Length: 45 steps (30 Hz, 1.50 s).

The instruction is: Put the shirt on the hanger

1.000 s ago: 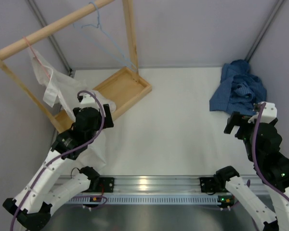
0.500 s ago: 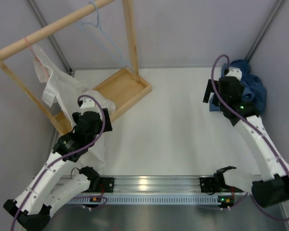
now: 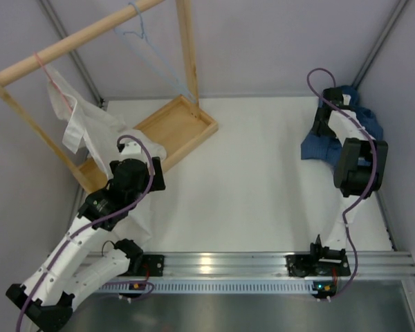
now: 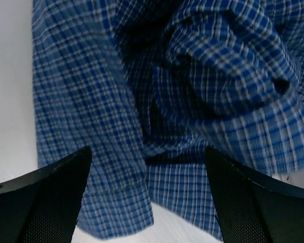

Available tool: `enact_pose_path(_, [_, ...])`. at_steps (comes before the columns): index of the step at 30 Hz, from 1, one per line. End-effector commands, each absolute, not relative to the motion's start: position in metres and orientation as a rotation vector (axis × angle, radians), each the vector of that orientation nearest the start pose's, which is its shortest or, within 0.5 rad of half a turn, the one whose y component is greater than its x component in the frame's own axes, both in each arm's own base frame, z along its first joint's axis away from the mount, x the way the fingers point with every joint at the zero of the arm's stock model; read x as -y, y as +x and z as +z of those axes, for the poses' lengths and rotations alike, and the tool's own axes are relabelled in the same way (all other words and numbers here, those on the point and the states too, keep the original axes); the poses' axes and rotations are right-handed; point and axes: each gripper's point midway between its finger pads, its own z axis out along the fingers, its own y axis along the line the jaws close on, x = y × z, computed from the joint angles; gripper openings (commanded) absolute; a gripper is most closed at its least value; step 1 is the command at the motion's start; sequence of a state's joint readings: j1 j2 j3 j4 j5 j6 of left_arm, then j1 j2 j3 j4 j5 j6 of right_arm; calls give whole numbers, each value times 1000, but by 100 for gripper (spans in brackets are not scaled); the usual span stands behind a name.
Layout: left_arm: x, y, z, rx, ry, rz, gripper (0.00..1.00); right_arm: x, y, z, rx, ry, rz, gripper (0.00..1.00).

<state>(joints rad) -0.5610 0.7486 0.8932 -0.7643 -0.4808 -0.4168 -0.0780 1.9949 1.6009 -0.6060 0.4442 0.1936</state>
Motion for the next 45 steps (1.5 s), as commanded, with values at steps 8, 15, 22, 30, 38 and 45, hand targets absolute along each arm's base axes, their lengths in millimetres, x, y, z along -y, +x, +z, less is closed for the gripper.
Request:
enact_pose_path(8, [75,230,221,-2101,-88,-110,98,87,525,70,-2482,396,-276,18])
enact_pose_path(15, [76,231,220,-2104,-82,-106,98,-9,485,159,-2248,278,-223,0])
enact_pose_path(22, [63,231,228,-2064,-124,-58,98,-224,344,141,-2170,24,116,0])
enact_pose_path(30, [59,232,227,-2059,-138,-35,98,-333,256,178,-2083,-278,427,73])
enact_pose_path(38, [63,233,223,-2081,-120,-38,98,-269,227,192,-2066,-442,440,72])
enact_pose_path(45, [73,234,214,-2120,-80,-66,98,-246,212,134,-2119,-584,453,69])
